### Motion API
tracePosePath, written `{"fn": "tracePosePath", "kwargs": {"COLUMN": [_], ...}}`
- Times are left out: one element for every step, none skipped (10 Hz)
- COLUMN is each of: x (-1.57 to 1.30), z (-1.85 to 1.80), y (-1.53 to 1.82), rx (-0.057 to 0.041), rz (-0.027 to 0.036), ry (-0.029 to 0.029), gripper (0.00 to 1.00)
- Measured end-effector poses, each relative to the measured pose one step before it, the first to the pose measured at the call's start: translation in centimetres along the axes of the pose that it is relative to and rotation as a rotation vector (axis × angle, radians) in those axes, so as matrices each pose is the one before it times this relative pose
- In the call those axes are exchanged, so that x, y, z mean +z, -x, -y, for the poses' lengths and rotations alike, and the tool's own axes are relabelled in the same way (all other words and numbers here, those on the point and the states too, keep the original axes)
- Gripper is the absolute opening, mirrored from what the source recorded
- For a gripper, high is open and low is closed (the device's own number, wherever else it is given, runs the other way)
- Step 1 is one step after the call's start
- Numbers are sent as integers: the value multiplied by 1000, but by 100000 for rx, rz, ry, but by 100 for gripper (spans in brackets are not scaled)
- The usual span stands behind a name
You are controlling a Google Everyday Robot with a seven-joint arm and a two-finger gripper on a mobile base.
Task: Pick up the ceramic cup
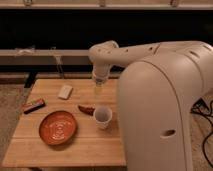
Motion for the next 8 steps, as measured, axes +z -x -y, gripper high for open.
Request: {"fn": "tracePosePath", "kwargs": {"x": [-1,-36,-237,-294,-174,-15,240,568], "z": [-1,-9,-188,-703,-1257,-1513,-1612,-852], "y": [7,32,-131,-150,-294,-69,-256,-932], "rx": [-20,-239,-708,-573,-285,-355,104,458], "rz": [-8,-107,-352,103,-324,-204,249,-465], "ry": [-6,-108,-529,-305,-178,188,692,261], "gripper": [80,80,80,80,80,80,80,80]}}
